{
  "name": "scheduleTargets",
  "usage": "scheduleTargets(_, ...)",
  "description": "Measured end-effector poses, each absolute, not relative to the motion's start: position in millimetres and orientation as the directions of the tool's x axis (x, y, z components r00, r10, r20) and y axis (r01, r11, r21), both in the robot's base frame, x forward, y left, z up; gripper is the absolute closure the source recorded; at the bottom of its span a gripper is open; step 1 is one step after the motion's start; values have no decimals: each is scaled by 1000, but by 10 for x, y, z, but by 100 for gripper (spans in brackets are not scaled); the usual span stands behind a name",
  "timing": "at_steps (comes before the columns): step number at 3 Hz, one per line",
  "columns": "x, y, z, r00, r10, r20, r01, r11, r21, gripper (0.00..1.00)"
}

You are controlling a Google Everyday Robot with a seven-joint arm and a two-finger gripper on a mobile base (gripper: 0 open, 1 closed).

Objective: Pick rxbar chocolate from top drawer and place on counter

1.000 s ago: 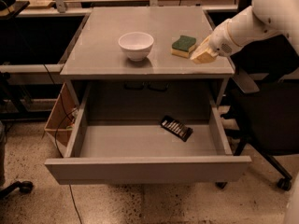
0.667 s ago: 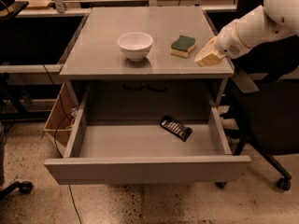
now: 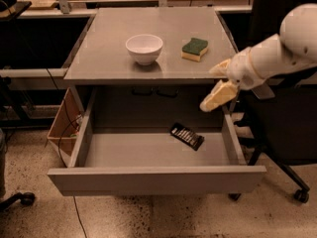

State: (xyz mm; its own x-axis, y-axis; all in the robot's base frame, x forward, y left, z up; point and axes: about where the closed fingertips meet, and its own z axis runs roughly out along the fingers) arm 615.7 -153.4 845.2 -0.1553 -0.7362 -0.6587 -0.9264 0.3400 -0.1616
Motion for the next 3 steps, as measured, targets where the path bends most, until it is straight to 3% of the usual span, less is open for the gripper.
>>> scheduleTargets(3,5896,-1253,7187,-258,-706,-659,-930,365,-28,0)
